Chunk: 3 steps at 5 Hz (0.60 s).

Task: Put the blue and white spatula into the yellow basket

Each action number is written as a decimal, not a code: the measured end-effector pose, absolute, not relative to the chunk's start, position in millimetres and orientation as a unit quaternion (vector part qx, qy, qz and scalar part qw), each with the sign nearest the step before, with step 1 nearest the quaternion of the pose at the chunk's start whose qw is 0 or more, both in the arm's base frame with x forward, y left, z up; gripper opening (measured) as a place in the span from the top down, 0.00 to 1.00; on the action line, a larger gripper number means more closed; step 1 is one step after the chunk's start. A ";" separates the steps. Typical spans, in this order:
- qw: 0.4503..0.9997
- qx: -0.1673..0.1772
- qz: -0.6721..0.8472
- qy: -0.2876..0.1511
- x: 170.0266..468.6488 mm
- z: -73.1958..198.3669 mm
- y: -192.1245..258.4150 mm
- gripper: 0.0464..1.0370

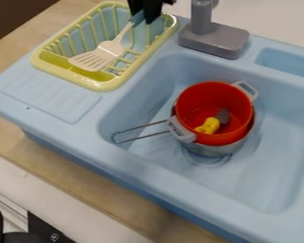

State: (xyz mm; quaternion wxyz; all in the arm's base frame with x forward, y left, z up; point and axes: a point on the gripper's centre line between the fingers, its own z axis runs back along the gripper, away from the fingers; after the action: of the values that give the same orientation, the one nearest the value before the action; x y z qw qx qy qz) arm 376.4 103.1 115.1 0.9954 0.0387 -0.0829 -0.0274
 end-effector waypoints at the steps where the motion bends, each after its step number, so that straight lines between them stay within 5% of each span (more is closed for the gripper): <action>1: 0.997 0.052 -0.039 -0.053 368.6 113.8 101.5 0.34; 2: 0.997 0.057 -0.049 -0.030 358.6 111.5 96.2 0.08; 3: 0.994 0.064 -0.068 -0.049 347.5 122.0 88.2 0.04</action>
State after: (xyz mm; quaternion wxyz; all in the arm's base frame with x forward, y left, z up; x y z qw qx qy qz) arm 347.5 88.2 122.0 0.9944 0.0644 -0.0488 -0.0680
